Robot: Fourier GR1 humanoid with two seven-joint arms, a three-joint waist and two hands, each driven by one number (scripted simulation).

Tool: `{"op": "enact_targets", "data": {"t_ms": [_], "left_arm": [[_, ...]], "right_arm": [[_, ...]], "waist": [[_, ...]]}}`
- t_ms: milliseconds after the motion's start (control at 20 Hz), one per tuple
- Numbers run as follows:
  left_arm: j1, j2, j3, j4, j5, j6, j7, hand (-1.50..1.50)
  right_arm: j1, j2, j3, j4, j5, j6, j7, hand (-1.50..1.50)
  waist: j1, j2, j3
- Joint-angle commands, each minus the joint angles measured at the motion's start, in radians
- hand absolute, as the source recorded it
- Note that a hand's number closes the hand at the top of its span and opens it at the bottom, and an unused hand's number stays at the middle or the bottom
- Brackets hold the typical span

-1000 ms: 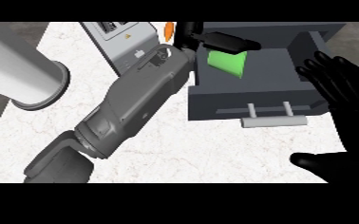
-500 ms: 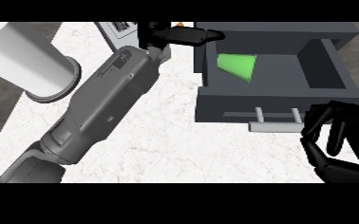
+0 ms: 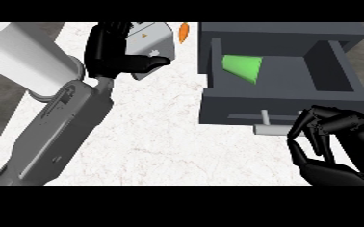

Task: Pick up the cup, place it into the drawer and close the drawer

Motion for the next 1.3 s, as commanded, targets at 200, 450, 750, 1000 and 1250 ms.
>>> {"op": "enact_targets", "data": {"t_ms": [200,450,750,1000,1250], "left_arm": [[0.326,0.126,0.046,-0.252,0.023,-0.105,-0.026,-1.50],[0.421,0.183,0.102,-0.257,0.053,-0.204,-0.052,-1.50],[0.517,0.186,0.146,-0.319,0.025,-0.227,-0.048,-1.50],[0.581,0.225,0.222,-0.337,0.035,-0.315,-0.039,-1.50],[0.635,0.220,0.280,-0.268,0.044,-0.436,-0.070,-1.50]], "right_arm": [[-0.024,-0.020,0.125,0.072,0.296,-0.024,-0.080,1.50],[-0.070,-0.103,0.198,0.194,0.534,-0.051,-0.210,1.50],[-0.134,-0.038,0.278,0.465,0.716,-0.189,-0.326,1.50],[-0.285,0.036,0.278,0.685,0.791,-0.229,-0.287,-1.50],[-0.352,0.050,0.274,0.913,0.863,-0.295,-0.375,-1.50]], "waist": [[0.007,0.003,0.000],[0.009,0.009,0.000],[-0.014,0.009,0.000],[-0.011,0.010,0.000],[-0.012,0.012,0.000]]}}
